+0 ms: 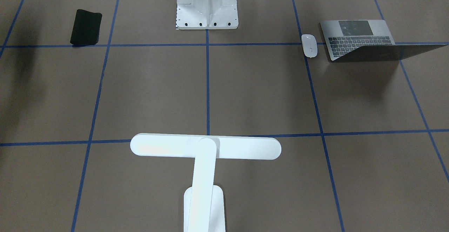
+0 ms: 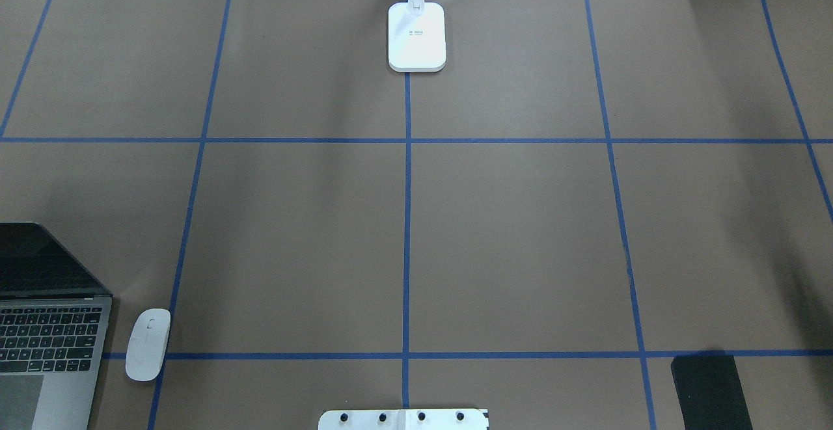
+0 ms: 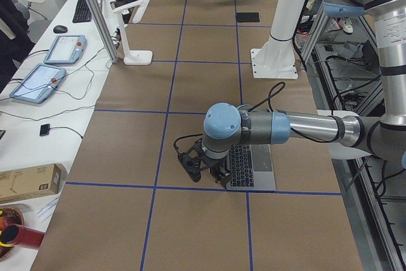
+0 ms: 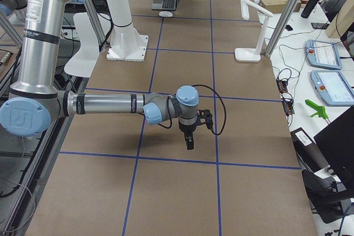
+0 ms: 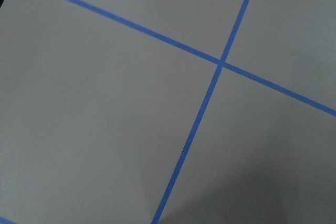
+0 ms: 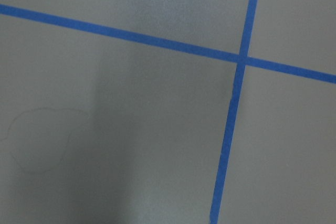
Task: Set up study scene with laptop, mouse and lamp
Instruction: 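Move the left gripper toward the silver laptop near the table edge, then lower the left gripper onto the laptop's hinge edge and grasp it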
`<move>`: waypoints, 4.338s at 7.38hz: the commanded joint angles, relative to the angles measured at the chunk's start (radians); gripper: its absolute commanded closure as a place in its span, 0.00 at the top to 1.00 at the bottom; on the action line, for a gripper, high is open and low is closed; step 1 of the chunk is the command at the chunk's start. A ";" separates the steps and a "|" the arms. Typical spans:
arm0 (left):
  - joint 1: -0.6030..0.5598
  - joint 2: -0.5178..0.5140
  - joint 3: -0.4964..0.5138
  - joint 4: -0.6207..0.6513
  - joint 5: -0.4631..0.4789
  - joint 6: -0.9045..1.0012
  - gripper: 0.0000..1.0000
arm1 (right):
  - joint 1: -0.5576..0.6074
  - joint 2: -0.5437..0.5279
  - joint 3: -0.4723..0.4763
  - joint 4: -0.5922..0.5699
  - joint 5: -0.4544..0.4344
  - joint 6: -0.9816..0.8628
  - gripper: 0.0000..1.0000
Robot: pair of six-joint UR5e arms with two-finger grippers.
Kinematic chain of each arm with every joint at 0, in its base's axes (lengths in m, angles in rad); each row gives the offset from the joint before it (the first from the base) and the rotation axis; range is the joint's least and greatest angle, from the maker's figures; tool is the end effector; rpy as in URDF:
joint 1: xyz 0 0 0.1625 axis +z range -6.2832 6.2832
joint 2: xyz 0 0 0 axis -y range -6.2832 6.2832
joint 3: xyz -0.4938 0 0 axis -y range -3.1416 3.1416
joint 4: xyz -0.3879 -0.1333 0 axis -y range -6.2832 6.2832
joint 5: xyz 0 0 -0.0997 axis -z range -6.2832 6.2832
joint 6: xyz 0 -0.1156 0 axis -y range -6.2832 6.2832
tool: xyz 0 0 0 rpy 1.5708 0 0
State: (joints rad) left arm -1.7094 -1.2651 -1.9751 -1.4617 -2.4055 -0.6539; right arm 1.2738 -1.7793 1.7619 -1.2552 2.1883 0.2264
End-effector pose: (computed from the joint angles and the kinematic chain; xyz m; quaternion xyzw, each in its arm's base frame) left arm -0.0936 -0.3265 0.6739 -0.1079 0.3907 -0.3548 0.8425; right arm -0.0561 -0.4102 0.7132 0.0590 -0.3269 -0.0784 0.9400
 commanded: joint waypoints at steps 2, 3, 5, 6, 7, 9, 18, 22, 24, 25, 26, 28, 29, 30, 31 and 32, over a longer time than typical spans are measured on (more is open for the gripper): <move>0.004 0.047 -0.021 -0.017 -0.044 -0.257 0.99 | -0.002 -0.054 0.011 0.053 0.024 -0.016 1.00; 0.005 0.046 -0.016 -0.020 -0.044 -0.319 0.99 | -0.002 -0.058 0.011 0.053 0.027 -0.018 1.00; 0.016 0.036 -0.012 -0.106 -0.044 -0.507 0.99 | -0.002 -0.083 0.020 0.069 0.051 -0.018 1.00; 0.033 0.036 -0.008 -0.112 -0.043 -0.527 0.99 | -0.002 -0.086 0.021 0.072 0.051 -0.018 1.00; 0.039 0.032 0.014 -0.115 -0.041 -0.530 0.99 | -0.002 -0.095 0.021 0.085 0.051 -0.018 1.00; 0.045 0.003 0.080 -0.164 -0.043 -0.532 0.99 | -0.002 -0.112 0.022 0.099 0.056 -0.018 1.00; 0.135 -0.042 0.085 -0.316 -0.037 -0.939 0.99 | -0.002 -0.120 0.024 0.103 0.060 -0.015 1.00; 0.221 -0.017 0.084 -0.365 -0.011 -1.081 0.99 | -0.002 -0.146 0.027 0.129 0.060 -0.016 1.00; 0.231 0.010 0.085 -0.365 0.009 -1.072 1.00 | -0.001 -0.161 0.028 0.149 0.076 -0.016 1.00; 0.232 0.022 0.085 -0.364 0.009 -1.070 1.00 | -0.001 -0.173 0.048 0.148 0.082 -0.013 1.00; 0.232 0.045 0.085 -0.367 0.014 -1.070 1.00 | 0.001 -0.190 0.068 0.148 0.083 -0.013 1.00; 0.247 0.047 0.093 -0.364 0.017 -1.070 1.00 | 0.002 -0.229 0.106 0.148 0.094 -0.009 1.00; 0.249 0.047 0.094 -0.364 0.026 -1.075 1.00 | 0.002 -0.233 0.106 0.149 0.096 -0.010 1.00; 0.258 0.047 0.097 -0.364 0.043 -1.075 1.00 | 0.001 -0.235 0.106 0.149 0.096 -0.012 1.00; 0.260 0.047 0.097 -0.364 0.043 -1.076 1.00 | 0.002 -0.236 0.106 0.157 0.096 -0.012 1.00; 0.266 0.049 0.097 -0.365 0.043 -1.076 1.00 | 0.002 -0.238 0.106 0.161 0.096 -0.012 1.00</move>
State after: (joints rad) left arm -1.4501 -1.2176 -1.8783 -1.8258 -2.3650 -1.7296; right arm 1.2758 -2.0147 1.8679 -1.1001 2.2840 0.2150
